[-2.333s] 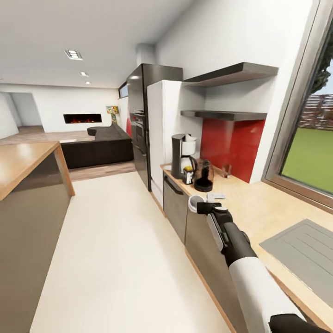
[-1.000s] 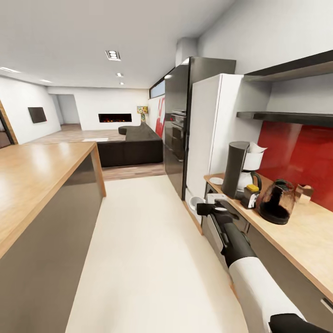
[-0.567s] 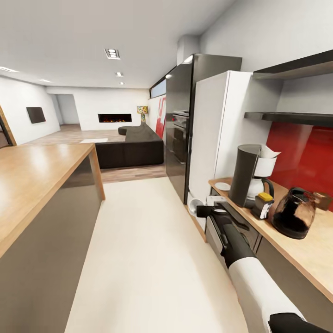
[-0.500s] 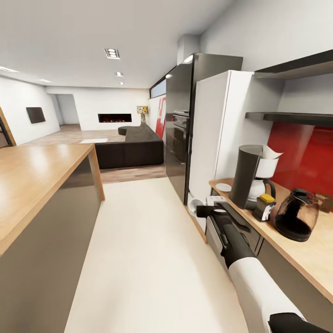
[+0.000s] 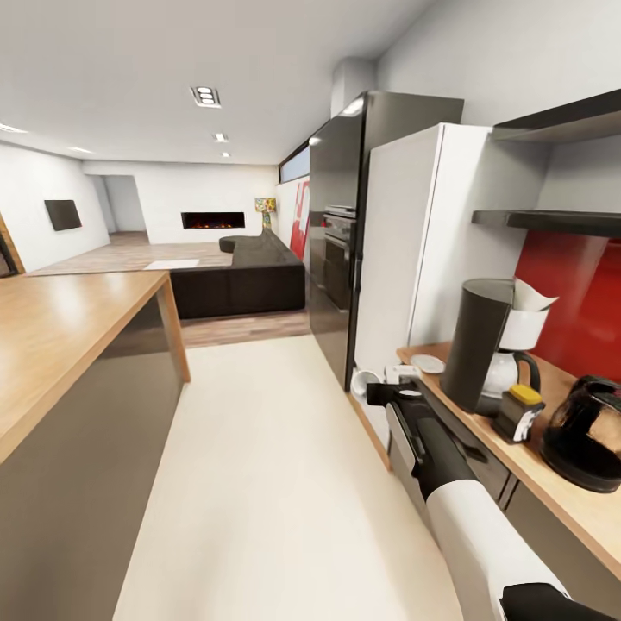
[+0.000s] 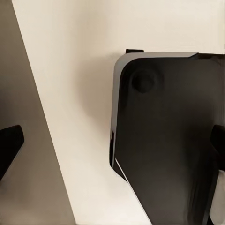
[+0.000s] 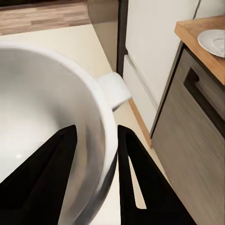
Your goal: Set up a coffee station on the kitchen countertop: keep the coffee maker on the countertop, move the bottle of coffee from the kitchen shelf to the counter next to the coffee maker, place a paper coffee filter on top of the coffee maker, put the saucer next to the coffee maker with the coffee cup on the saucer, and place the electric kettle next to the coffee maker.
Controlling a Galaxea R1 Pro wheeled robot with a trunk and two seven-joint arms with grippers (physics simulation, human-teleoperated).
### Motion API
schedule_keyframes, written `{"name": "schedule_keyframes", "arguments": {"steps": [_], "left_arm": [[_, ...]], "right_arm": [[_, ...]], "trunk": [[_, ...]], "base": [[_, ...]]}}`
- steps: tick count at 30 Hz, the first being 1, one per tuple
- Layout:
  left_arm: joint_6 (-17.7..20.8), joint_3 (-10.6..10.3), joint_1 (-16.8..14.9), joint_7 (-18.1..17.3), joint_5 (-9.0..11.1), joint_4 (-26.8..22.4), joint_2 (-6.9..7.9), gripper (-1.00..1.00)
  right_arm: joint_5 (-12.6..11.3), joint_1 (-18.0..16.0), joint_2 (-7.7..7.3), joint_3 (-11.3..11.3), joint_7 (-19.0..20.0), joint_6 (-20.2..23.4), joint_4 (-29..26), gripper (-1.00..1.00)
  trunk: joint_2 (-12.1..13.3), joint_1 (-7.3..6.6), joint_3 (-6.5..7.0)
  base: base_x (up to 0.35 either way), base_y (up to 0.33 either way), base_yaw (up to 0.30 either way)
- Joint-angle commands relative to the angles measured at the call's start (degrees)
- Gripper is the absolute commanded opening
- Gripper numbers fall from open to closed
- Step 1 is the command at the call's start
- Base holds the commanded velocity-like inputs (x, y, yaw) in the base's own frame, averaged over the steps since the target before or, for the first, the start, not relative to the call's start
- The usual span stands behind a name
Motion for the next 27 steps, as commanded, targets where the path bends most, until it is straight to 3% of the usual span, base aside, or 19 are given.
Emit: {"name": "schedule_keyframes", "arguments": {"steps": [1,27], "left_arm": [[-0.24,0.42,-0.05,0.16,-0.6,0.1,0.01,1.0],[-0.24,0.42,-0.05,0.16,-0.6,0.1,0.01,1.0]], "right_arm": [[0.07,-0.01,0.0,0.06,-0.11,0.31,-0.06,-1.0],[-0.22,-0.01,-0.08,-0.05,-0.02,0.24,-0.14,-1.0]], "trunk": [[-0.03,0.05,-0.02],[-0.03,0.05,-0.02]], "base": [[0.332,0.0,0.0],[0.332,0.0,0.0]]}}
